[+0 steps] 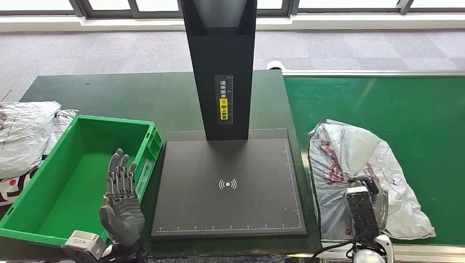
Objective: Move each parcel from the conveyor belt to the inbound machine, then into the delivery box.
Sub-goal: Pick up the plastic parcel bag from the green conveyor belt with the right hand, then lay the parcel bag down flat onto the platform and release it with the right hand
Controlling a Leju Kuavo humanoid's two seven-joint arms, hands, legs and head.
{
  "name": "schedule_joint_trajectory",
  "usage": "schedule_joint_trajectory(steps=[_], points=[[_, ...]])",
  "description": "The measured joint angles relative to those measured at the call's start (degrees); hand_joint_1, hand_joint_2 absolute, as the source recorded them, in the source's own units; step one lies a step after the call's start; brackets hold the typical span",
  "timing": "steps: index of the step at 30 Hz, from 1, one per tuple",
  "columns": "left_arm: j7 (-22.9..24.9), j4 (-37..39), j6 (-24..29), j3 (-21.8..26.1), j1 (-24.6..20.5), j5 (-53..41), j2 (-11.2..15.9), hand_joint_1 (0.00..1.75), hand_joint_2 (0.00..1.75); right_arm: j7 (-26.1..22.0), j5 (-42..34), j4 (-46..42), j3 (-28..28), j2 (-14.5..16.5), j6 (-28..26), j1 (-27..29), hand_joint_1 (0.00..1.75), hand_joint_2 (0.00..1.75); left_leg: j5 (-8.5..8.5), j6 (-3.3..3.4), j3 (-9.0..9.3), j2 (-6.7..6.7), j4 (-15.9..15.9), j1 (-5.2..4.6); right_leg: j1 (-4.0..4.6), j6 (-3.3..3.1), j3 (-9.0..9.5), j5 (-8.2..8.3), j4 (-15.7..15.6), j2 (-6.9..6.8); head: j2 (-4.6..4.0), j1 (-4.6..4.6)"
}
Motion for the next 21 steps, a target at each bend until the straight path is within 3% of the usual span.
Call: schedule_joint_trajectory(steps=[4,8,21], points=[[-0.22,0.0,0.03,0.0,0.15,-0.01,-0.13,0.0,0.0,-5.1,-3.95,-7.72,-0.31,1.54,-1.39,2.2,1.75,1.75,0.0,0.0,0.02,0.01,0.0,0.0,0.01,0.0,0.0,0.0,0.0,0.0,0.0,0.0],[-0.32,0.07,-0.72,0.0,-0.14,-0.19,-0.66,0.0,0.0,-7.13,-3.65,-15.1,0.38,2.96,-2.77,4.19,1.75,1.75,0.0,0.0,0.0,0.01,0.0,0.01,0.02,-0.01,0.01,0.0,0.0,0.0,0.0,0.0],[-0.14,0.66,-1.84,0.0,-1.64,-0.42,-1.28,0.0,0.0,-8.3,-3.32,-22.69,6.61,3.41,-3.88,4.45,1.75,1.75,0.02,0.02,0.03,0.02,0.0,0.0,0.01,0.03,0.06,0.03,0.0,0.01,0.0,0.0]])
